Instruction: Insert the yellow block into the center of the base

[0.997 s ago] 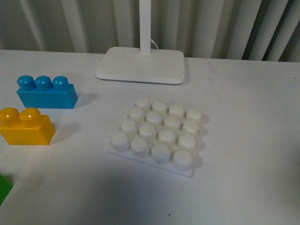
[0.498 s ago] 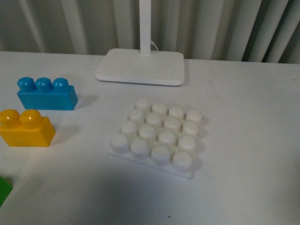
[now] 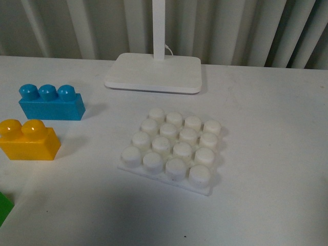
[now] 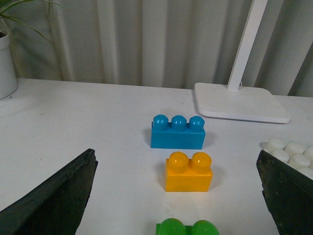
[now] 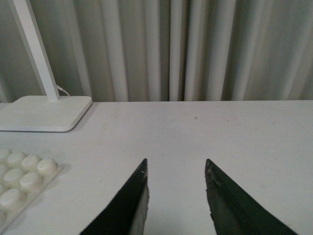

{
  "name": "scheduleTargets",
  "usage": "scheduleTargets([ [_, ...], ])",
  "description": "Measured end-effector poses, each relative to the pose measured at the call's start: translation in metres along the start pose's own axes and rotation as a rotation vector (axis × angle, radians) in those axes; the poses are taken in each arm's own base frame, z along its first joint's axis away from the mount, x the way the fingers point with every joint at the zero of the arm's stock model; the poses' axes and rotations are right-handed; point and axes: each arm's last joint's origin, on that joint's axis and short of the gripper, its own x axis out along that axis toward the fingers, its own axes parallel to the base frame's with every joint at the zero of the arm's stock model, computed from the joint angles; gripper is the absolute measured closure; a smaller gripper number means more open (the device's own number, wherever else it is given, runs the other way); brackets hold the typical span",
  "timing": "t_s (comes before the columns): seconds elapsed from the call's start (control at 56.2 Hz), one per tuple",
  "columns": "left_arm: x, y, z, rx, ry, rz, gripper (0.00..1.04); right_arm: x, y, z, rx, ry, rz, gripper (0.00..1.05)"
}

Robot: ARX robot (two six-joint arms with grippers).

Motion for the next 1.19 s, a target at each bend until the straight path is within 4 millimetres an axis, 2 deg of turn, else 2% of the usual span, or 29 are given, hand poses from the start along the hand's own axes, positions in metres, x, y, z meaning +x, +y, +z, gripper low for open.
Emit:
scheduleTargets([
  [0.089, 0.000, 0.000, 0.000, 0.000, 0.000, 0.000, 0.06, 0.000, 0.000, 0.000, 0.000, 0.000, 0.000, 0.43],
  [0.285, 0.000, 0.000, 0.000, 0.000, 0.000, 0.000, 0.06, 0.000, 0.000, 0.000, 0.001, 0.000, 0.000, 0.07],
  [0.463, 0.005, 0.001, 0.001, -0.024, 0.074, 0.017, 0.06, 0.000, 0.000, 0.000, 0.000, 0.000, 0.000, 0.09],
  [0.587, 0.022, 0.004, 0.022, 0.036, 0.126, -0.072, 0.06, 0.000, 0.000, 0.000, 0.000, 0.000, 0.000, 0.09],
  [0.676, 0.043, 0.005, 0.046, 0.156, 0.175, -0.193, 0.06, 0.000, 0.000, 0.000, 0.001, 0.000, 0.000, 0.09],
  [0.748, 0.062, 0.004, 0.056, 0.280, 0.238, -0.324, 0.06, 0.000, 0.000, 0.000, 0.001, 0.000, 0.000, 0.09],
  [0.926, 0.099, 0.004, 0.068, 0.524, 0.380, -0.562, 0.06, 0.000, 0.000, 0.000, 0.000, 0.000, 0.000, 0.09],
  [1.015, 0.126, 0.007, 0.076, 0.742, 0.473, -0.672, 0.06, 0.000, 0.000, 0.000, 0.001, 0.000, 0.000, 0.09],
  [1.193, 0.155, 0.010, 0.075, 1.000, 0.629, -0.821, 0.06, 0.000, 0.000, 0.000, 0.001, 0.000, 0.000, 0.09],
])
